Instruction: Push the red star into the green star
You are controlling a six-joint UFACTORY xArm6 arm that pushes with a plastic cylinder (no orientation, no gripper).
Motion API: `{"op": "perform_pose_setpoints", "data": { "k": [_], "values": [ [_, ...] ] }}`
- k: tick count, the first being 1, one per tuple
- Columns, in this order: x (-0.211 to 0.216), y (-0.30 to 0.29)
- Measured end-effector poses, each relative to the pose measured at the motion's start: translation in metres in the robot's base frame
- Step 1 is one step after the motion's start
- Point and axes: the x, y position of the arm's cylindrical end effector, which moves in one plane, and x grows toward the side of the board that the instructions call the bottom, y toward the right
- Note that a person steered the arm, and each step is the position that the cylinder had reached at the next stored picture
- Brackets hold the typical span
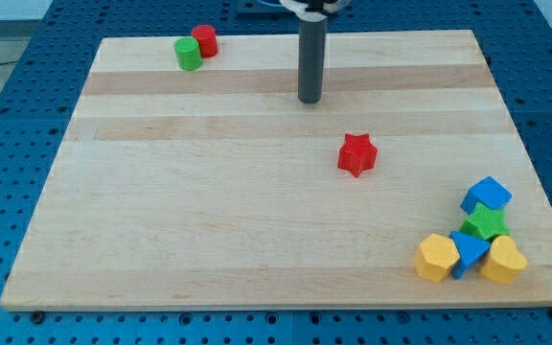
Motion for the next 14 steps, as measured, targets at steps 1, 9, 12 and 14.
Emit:
{"op": "perform_pose_setpoints", "data": {
  "k": [1,9,12,14],
  "values": [
    [0.03,0.001],
    [0.127,0.063],
    [0.123,0.131],
    [0.144,0.142]
  ]
}}
